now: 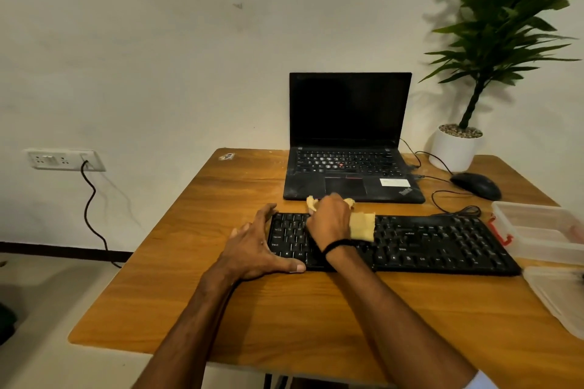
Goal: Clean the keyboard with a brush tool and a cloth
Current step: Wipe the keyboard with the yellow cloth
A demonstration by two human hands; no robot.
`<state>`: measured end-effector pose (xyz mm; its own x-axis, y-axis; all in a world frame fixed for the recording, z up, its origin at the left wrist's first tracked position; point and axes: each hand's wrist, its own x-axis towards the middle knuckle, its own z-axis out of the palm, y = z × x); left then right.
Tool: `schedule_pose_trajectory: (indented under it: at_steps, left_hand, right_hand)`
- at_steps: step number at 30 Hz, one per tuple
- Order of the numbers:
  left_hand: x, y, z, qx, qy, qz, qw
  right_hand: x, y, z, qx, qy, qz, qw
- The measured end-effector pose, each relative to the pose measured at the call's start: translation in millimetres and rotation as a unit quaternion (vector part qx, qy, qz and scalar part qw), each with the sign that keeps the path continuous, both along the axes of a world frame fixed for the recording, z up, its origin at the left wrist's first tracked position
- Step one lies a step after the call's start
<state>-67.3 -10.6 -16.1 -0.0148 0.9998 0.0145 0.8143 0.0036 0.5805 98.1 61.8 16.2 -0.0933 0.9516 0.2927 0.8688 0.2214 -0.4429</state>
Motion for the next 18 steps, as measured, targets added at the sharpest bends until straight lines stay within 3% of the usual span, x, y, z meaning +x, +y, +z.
schedule_pose_trajectory:
  at_steps: [3,6,11,16,18]
  left_hand:
    - [0.0,-3.1,-1.2,0.002,-0.006,0.004,1.0]
    - [0.6,-2.9,-0.9,0.0,-0.01,0.007,1.0]
    - [2.7,-1.9,1.1,-0.007,-0.003,0.015,1.0]
    - [2.3,-4.0,0.9,-0.006,-0.009,0.013,1.0]
    - [3.2,-1.8,1.9,-0.004,-0.004,0.013,1.0]
  right_hand:
    - [-18.3,-3.0,-1.6,-0.014,0.057,0.077,0.995]
    - [-17.6,-9.5,-9.4,-0.019,0.016,0.199,0.98]
    - [-13.2,9.1,-9.2,0.023,0.023,0.151,0.988]
    - [5.2,-6.4,-14.5,-0.026,0.036,0.271,0.961]
    - [24.0,-1.3,-12.7,-0.031,0.04,0.26,0.964]
